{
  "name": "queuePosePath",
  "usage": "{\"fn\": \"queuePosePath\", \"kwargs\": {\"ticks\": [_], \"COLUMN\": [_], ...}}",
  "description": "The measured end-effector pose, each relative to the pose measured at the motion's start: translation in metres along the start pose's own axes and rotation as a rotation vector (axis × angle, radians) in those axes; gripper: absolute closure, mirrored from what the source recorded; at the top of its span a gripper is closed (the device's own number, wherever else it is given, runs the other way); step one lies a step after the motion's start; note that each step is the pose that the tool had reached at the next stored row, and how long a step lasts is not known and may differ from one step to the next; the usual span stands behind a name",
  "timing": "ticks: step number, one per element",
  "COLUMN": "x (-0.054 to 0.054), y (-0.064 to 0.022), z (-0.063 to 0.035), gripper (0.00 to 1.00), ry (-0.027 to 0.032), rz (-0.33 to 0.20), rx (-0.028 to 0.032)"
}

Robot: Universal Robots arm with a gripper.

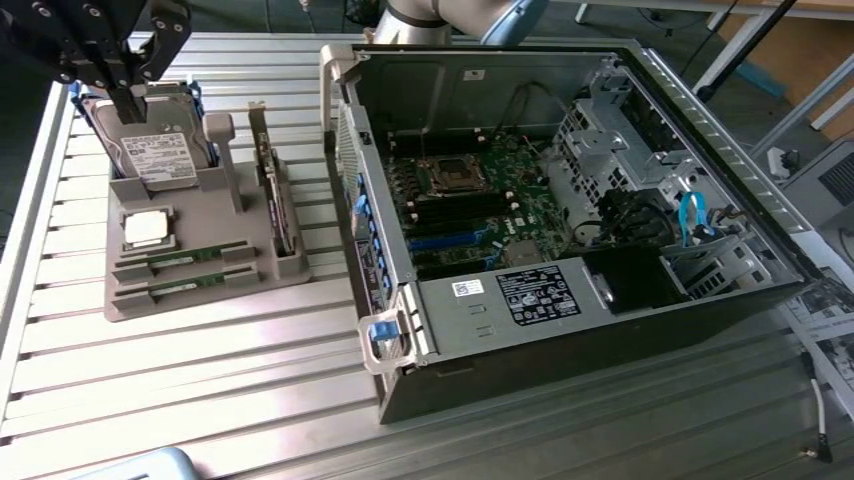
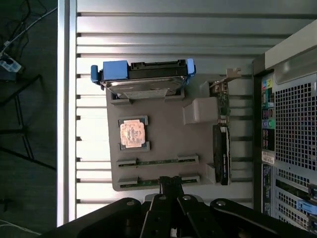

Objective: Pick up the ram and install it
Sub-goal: 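Pick up the ram and move it above insertion slot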

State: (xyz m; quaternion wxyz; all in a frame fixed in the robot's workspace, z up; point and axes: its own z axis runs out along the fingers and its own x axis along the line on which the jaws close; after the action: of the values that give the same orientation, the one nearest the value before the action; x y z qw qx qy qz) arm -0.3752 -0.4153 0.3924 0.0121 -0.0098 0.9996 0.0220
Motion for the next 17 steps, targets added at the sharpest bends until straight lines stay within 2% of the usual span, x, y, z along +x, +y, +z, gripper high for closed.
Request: {"fn": "queuePosePath", "kwargs": {"ticks": [17], "x": [-0.0004], "y": [0.0], "z": [0.0], "gripper": [0.9], "ry": [0.0111], "rz": [-0.254], "rx": [-0.0062]}}
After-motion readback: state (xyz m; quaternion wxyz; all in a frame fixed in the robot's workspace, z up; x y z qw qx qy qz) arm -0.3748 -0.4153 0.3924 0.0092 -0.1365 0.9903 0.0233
